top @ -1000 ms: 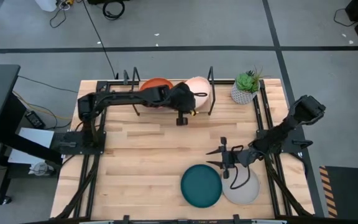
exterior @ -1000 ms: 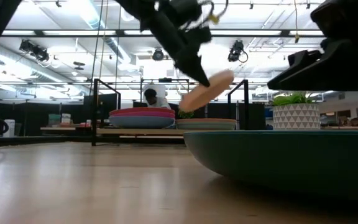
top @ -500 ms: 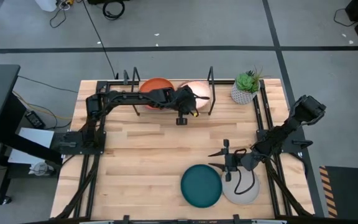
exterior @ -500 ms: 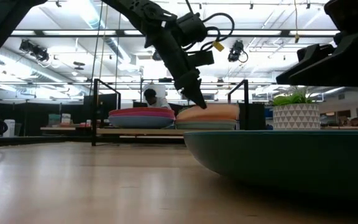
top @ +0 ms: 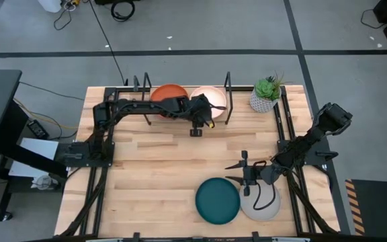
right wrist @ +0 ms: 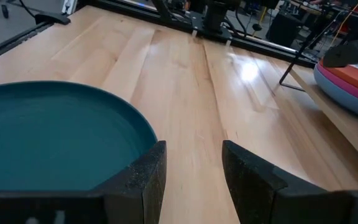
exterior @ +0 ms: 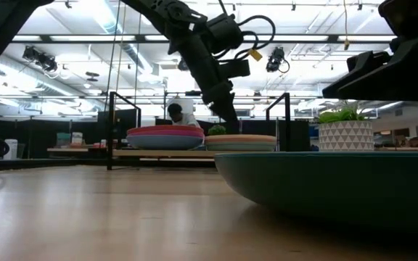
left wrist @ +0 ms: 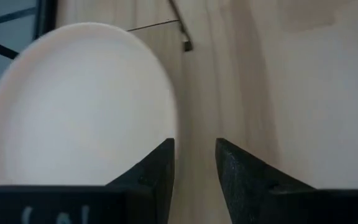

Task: Place and stack plates onto a shelf
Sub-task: Stack the green plate on top of the orange plate on the shelf

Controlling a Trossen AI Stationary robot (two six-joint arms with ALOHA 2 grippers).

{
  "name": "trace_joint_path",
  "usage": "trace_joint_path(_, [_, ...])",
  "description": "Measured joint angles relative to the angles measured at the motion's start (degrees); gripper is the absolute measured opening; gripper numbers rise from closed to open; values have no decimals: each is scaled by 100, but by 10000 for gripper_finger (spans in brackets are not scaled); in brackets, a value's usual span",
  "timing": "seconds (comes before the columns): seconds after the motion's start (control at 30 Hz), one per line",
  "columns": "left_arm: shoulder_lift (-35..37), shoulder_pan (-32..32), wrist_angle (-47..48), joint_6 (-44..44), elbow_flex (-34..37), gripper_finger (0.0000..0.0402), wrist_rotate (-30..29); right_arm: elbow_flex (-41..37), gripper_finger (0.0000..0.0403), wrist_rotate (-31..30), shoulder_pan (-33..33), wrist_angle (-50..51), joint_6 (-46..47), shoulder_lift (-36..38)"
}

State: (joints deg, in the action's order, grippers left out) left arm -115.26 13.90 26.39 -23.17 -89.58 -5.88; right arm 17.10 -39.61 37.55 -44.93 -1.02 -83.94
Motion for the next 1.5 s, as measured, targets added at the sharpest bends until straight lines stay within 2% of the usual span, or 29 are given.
trace_joint_path(0.2, [60,-500,322,332,-1,123,462,1,162,-3,1,138,2,0])
trace_joint_path(0.47, [87,-1693,1366,307,-9,123,518,0,162,-239,-1,260,-4,0])
trace_joint_path(0.6, [87,-2309,1591,254,-9,123,517,1,162,-277,-9,262,-51,0])
trace_joint_path(0.83, [87,-3192,1502,-45,-9,123,480,2,162,-298,-135,260,-155,-1])
trace_joint_path(1.07, [-25,-3849,1100,-691,-3,123,-85,1,162,-295,-252,256,-288,0])
trace_joint_path(1.27, [-447,-4131,592,-1227,0,123,-283,1,162,-287,-289,219,-370,-1])
trace_joint_path(1.5, [-532,-4214,357,-1247,0,123,-451,0,162,-279,-292,170,-474,-1])
